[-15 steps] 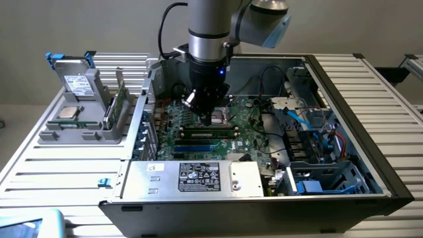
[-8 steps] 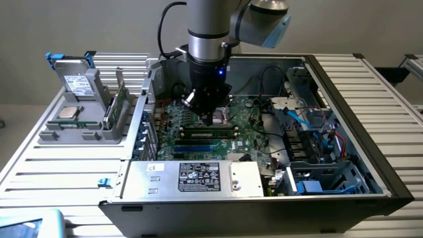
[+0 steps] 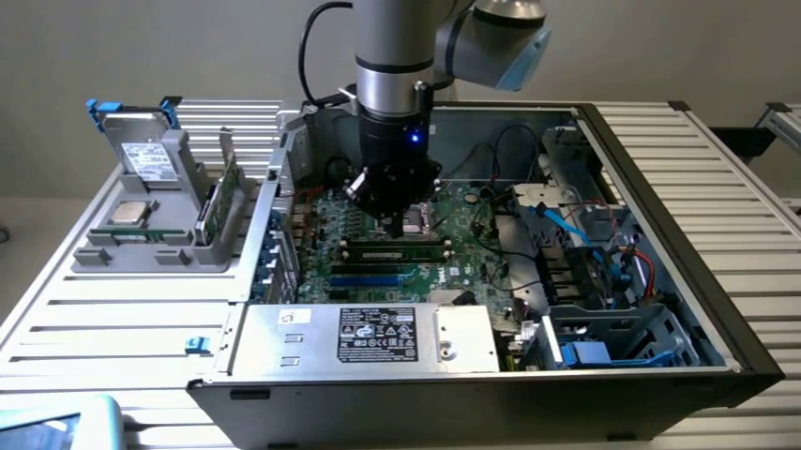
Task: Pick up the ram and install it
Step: 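Press down the ram until it locks into place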
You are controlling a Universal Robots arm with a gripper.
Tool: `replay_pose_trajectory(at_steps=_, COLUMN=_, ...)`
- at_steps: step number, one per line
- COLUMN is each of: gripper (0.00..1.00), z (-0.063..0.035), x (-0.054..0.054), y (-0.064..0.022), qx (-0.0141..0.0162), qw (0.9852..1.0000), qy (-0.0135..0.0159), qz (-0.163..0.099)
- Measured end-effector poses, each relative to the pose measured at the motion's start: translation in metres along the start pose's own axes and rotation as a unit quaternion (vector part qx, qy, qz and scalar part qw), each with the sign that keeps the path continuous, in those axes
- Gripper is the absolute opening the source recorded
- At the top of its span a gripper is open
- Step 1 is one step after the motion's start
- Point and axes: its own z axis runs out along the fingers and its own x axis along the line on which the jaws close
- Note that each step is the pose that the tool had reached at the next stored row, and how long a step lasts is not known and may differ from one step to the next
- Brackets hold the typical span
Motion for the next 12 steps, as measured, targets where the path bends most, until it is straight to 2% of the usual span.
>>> replay_pose_trajectory(at_steps=6, gripper=0.11, z=0.0004, x=0.0000, y=0.0000, qx=-0.0014, qw=0.9989, qy=0.0032, qz=0.047)
replay_pose_trajectory(at_steps=9, gripper=0.11, z=0.0006, x=-0.0001, y=0.0000, qx=-0.0022, qw=0.9975, qy=0.0047, qz=0.070)
replay_pose_trajectory(at_steps=12, gripper=0.11, z=0.0008, x=-0.0001, y=0.0001, qx=-0.0031, qw=0.9956, qy=0.0067, qz=0.094)
